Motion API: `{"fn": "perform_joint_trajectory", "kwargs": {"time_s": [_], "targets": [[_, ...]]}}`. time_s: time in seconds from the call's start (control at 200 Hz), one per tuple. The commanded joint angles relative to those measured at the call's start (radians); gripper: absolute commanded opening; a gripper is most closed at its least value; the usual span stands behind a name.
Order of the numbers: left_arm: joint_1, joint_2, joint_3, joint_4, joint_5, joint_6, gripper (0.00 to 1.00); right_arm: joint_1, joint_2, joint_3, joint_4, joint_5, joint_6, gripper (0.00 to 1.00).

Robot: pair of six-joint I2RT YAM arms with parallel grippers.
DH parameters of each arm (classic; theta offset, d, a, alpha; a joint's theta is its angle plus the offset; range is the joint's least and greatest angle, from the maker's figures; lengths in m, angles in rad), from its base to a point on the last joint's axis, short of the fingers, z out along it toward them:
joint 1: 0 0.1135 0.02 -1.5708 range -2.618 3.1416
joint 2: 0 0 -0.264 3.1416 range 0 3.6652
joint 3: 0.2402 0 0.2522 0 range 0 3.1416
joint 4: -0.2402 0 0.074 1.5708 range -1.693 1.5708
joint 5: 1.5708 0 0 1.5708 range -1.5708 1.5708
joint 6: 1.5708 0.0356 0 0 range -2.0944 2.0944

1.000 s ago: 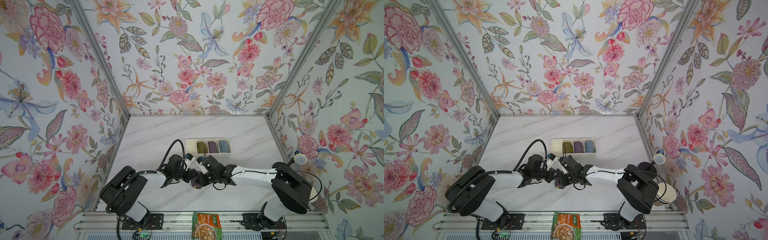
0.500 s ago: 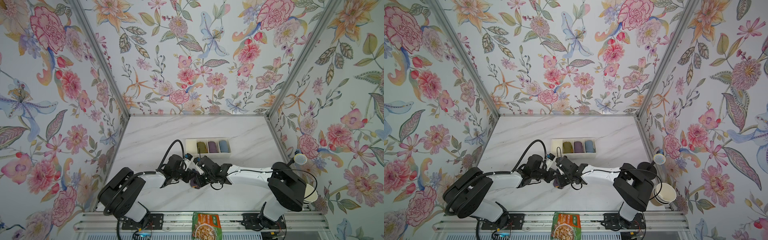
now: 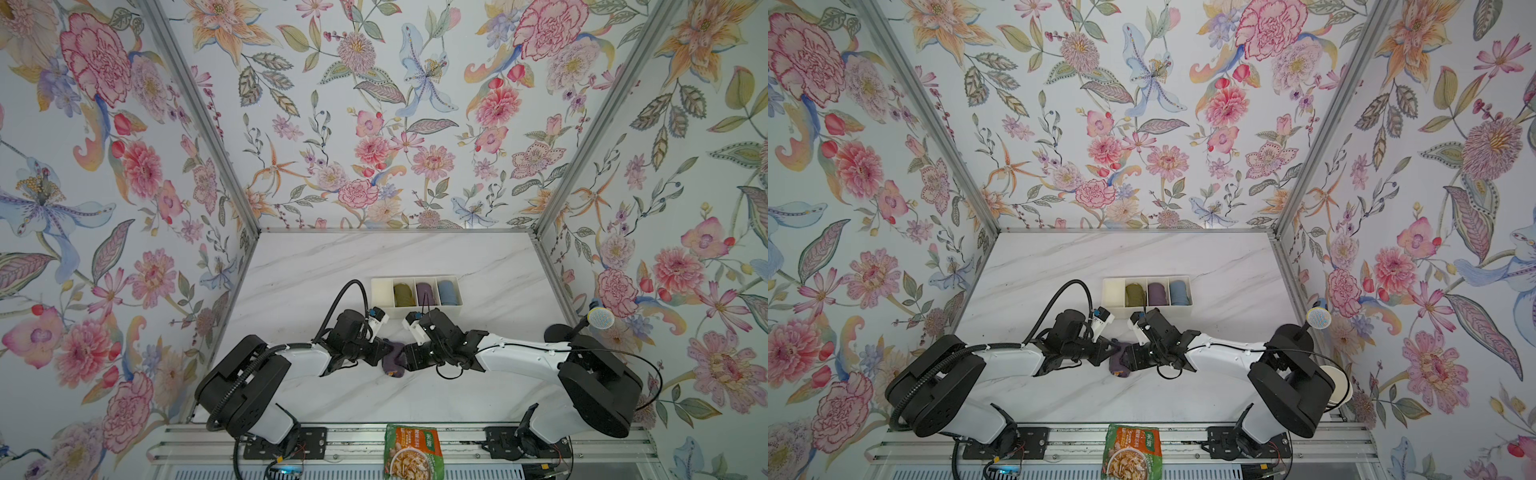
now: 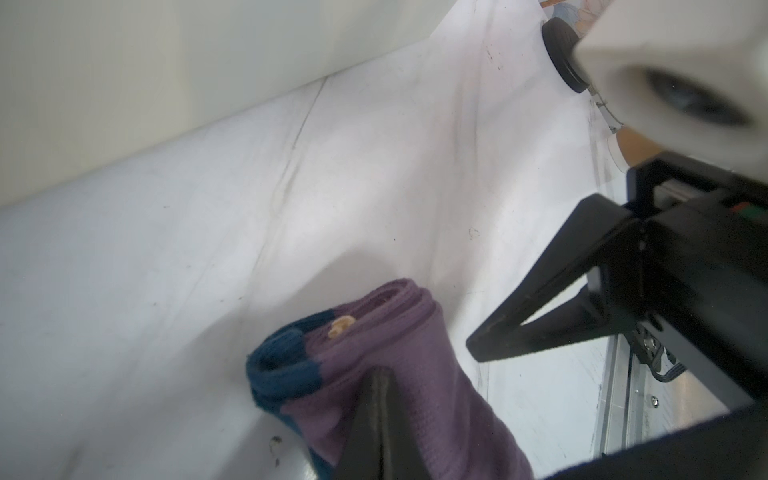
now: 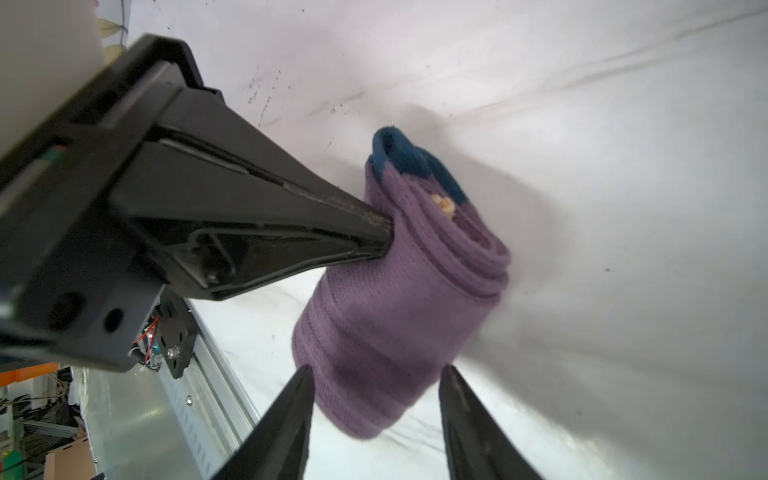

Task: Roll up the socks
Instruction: 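Squeeze the purple roll between the right gripper fingers while the left gripper pins it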

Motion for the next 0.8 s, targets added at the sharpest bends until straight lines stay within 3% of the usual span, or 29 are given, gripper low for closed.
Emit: {"fn": "perform_joint_trajectory", "kwargs": {"time_s": [0.0,0.19,0.36,0.796], "targets": [[-0.012,0.012,-0.044,-0.127,-0.037,0.001,0.0,-0.022,-0.05,-0.031,0.024,-0.037,0.037,0.53],[-0.013,0.014,-0.056,-0.111,-0.041,-0.007,0.0,-0.057,-0.074,-0.102,0.056,-0.074,0.098,0.56],[-0.013,0.019,-0.059,-0.105,-0.041,-0.009,0.0,-0.084,-0.057,-0.178,0.199,-0.129,0.191,0.57],[-0.013,0.024,-0.076,-0.089,-0.041,-0.011,0.0,-0.093,-0.021,-0.273,0.434,-0.122,0.341,0.6]]}}
